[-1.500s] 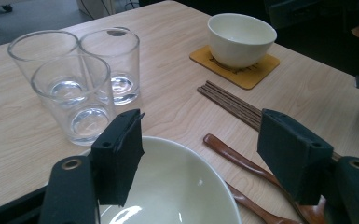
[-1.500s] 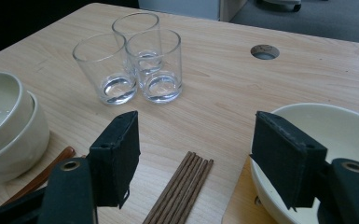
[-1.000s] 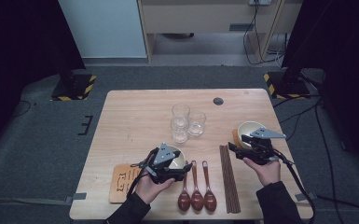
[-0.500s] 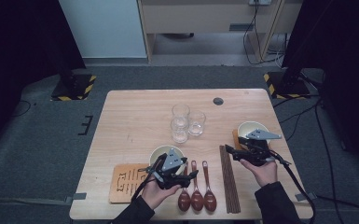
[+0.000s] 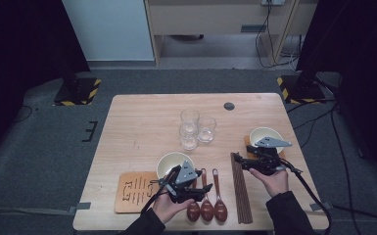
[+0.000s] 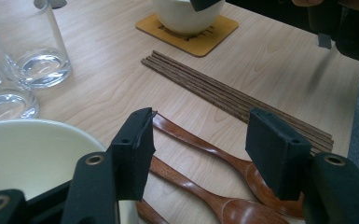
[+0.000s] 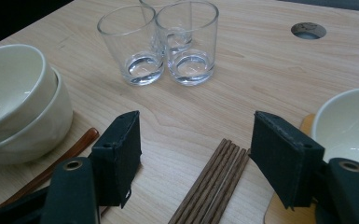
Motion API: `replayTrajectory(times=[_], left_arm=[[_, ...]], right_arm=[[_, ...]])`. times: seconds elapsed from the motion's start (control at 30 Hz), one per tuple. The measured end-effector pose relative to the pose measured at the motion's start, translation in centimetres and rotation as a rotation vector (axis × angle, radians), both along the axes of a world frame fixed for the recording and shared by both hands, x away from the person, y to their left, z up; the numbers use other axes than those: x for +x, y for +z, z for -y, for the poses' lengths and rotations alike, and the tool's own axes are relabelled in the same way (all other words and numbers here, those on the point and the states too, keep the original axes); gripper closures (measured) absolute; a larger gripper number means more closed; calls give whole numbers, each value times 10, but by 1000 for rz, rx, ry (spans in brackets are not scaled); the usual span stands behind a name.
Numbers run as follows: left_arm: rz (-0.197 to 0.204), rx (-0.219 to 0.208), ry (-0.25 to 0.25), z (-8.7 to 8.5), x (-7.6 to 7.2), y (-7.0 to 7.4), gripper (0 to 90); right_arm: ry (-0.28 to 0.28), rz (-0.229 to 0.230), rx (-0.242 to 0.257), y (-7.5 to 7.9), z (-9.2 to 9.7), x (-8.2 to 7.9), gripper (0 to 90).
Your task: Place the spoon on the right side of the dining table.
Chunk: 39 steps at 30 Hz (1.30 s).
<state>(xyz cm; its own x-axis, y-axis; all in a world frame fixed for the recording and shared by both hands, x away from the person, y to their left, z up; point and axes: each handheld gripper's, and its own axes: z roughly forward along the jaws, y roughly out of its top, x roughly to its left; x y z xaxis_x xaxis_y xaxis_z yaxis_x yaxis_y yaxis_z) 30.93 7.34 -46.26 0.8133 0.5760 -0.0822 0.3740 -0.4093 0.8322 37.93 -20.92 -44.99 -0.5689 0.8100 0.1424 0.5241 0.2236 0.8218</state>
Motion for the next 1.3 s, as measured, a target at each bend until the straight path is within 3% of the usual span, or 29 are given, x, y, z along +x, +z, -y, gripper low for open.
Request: replayTrajectory(times=[0.67,1.3], left_arm=[[-33,16,-55,16,-11,-14,427],[-74,85,-97,28,-19,-38,421]], right_arm=[[55,-17,-19,-5,-17,-3,335],[74,-40,-37,-13,-23,-5,333]])
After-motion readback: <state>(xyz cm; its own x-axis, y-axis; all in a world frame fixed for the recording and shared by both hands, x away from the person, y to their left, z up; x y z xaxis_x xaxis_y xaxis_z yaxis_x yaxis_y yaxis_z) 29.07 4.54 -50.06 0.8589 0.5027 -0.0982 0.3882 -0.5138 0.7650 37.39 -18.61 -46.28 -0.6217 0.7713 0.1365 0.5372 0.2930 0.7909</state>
